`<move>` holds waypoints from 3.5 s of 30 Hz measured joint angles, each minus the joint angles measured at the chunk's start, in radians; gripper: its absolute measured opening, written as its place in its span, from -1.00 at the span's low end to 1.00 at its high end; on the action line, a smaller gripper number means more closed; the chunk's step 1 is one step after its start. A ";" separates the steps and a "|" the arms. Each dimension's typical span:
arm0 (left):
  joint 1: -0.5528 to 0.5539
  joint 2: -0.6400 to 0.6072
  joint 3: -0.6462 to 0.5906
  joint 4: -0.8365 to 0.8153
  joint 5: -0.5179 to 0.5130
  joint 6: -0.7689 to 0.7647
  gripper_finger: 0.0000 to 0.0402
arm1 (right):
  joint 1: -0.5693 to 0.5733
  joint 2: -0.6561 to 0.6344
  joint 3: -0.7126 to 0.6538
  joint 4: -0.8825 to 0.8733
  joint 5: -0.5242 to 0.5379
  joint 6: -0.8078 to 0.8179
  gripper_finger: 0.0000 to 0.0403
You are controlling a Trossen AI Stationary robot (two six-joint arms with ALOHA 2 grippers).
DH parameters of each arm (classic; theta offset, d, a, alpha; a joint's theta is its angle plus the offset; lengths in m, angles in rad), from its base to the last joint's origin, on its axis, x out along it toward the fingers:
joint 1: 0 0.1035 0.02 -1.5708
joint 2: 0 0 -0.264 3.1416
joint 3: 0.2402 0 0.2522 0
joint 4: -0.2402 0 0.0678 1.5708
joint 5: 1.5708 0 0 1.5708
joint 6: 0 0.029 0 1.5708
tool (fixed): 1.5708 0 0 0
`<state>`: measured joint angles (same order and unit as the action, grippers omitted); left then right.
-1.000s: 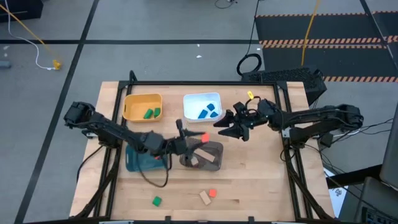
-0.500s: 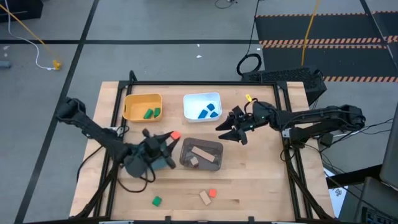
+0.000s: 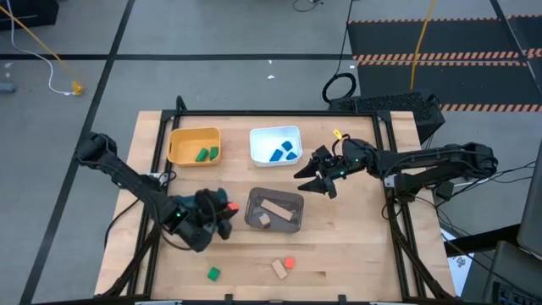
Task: Sort & place blocks by color
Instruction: Put the top orange block into the blue bin, then put the green block into the yellow bin
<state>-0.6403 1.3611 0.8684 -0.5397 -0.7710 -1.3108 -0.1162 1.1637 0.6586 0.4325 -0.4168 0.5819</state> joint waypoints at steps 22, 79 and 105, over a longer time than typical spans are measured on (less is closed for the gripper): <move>0.147 0.000 0.000 -0.178 0.247 -0.001 -0.82 | 0.000 0.000 0.000 -0.004 0.000 -0.212 0.40; -0.056 0.060 0.001 0.265 0.851 -0.801 -0.05 | 0.000 0.000 0.000 0.006 0.000 -0.228 0.40; -0.251 0.298 0.000 0.184 0.780 -0.851 0.28 | 0.000 0.000 0.000 0.004 0.000 -0.228 0.40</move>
<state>-0.8913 1.6587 0.8684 -0.3561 0.0092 -2.1619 -0.1162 1.1641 0.6582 0.4362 -0.4166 0.3542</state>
